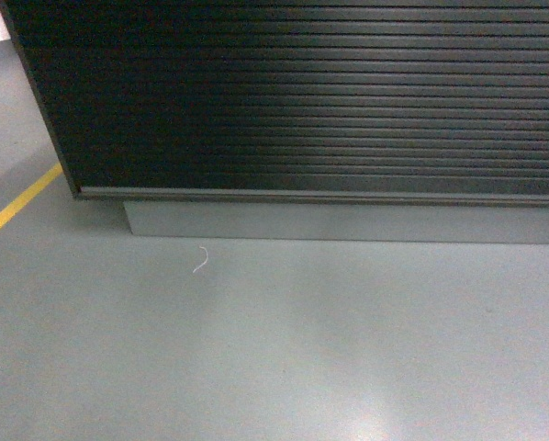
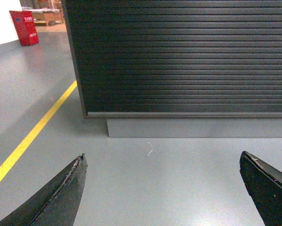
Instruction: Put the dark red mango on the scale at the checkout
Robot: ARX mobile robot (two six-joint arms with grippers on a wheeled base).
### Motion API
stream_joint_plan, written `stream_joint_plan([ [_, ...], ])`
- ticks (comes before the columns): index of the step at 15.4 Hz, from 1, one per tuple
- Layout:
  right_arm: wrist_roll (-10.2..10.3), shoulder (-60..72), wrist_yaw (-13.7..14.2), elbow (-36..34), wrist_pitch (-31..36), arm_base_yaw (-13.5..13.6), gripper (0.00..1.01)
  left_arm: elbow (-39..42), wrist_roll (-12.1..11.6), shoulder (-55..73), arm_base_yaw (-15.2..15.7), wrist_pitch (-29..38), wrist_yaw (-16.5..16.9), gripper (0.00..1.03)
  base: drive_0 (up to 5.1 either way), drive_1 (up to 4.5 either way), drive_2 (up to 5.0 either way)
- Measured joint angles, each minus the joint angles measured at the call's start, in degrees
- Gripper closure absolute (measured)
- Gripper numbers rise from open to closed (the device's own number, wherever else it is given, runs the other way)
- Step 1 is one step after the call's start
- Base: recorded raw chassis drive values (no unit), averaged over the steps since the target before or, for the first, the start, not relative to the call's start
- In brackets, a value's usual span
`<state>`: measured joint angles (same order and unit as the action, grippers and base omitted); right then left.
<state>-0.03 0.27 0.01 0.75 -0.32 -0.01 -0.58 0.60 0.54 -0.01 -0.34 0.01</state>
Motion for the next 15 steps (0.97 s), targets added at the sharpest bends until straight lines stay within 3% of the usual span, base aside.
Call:
stream_joint_plan([
  [15,0.0,0.0,0.0,0.0,-0.1,0.0,0.03,0.0,0.0,0.0,0.0,0.2,0.0,0.05,0.0,3.36,-3.3],
])
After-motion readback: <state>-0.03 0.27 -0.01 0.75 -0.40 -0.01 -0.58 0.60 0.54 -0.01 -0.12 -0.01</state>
